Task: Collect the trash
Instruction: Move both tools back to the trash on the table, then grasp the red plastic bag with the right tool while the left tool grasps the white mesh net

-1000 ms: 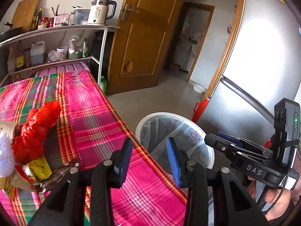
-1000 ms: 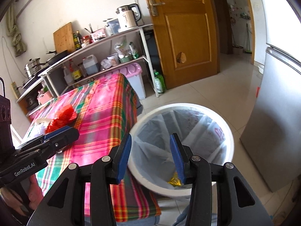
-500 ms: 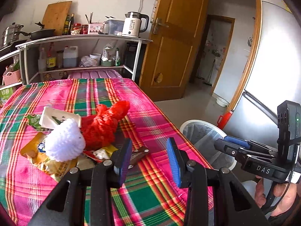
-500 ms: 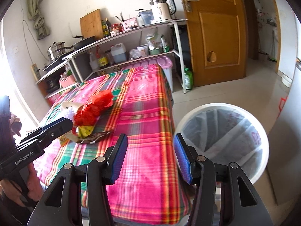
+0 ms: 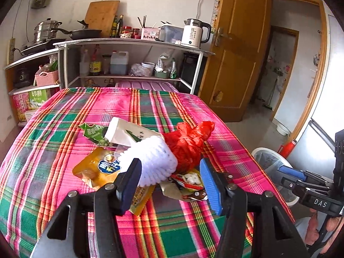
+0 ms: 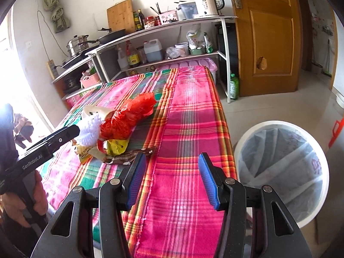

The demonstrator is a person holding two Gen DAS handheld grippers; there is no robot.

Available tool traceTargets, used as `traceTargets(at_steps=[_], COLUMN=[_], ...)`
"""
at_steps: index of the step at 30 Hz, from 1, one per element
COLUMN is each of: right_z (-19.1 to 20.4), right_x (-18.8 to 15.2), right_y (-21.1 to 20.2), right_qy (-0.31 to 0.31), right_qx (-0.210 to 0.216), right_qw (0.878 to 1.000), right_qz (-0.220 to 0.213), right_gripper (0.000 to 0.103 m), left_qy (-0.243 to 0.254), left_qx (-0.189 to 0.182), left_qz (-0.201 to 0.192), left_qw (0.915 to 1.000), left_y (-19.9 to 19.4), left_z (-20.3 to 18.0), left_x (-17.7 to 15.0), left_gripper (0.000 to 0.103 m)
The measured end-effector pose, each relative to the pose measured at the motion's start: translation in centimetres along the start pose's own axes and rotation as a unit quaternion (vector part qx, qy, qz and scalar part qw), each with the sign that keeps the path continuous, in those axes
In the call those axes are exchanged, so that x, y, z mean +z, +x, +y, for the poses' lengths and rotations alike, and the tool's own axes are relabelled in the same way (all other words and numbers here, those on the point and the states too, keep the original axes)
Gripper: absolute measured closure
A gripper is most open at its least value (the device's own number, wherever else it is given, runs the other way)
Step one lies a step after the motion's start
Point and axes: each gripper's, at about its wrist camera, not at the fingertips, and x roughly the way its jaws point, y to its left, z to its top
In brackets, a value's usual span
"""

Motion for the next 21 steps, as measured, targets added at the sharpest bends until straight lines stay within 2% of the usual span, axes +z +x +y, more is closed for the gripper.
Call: traceTargets(at_steps=[6,13,19,20,21], right_z=[0.7,2.0,3.1,3.3,3.4], right_x=[0.9,2.1,3.1,3.2,3.4], right_y=[1.5,3.3,5.0,5.3,5.5], right_qy=[-0.002,-0.01,-0.013,-0.012,-0.011], right_qx=[0.01,0.025,0.038,0.041,0.044], right_qw=[1.0,1.0,0.999,0.999,0.999], right_qz=[0.005,0.008,0.017,0.018,0.02], right_gripper=[0.051,0.051,0.051,0.051,0.051], left_qy=[-0.014,-0.038,-0.06,-0.062,-0.063], left_qx=[0.026,0.021,0.005,0.001,-0.004], left_qz=[0.01,0.027,0.038,0.038,0.04], left_qw=[0.9995,0.9987,0.9975,0.9974,0.9972], left_y=[1.6,3.2,4.2,4.2,4.2], left_z=[1.7,2.9,3.6,3.6,3.7], left_x=[0.1,0.2,0.2,0.2,0.1], left_gripper=[0.038,0.03,0.031,0.033,0.04])
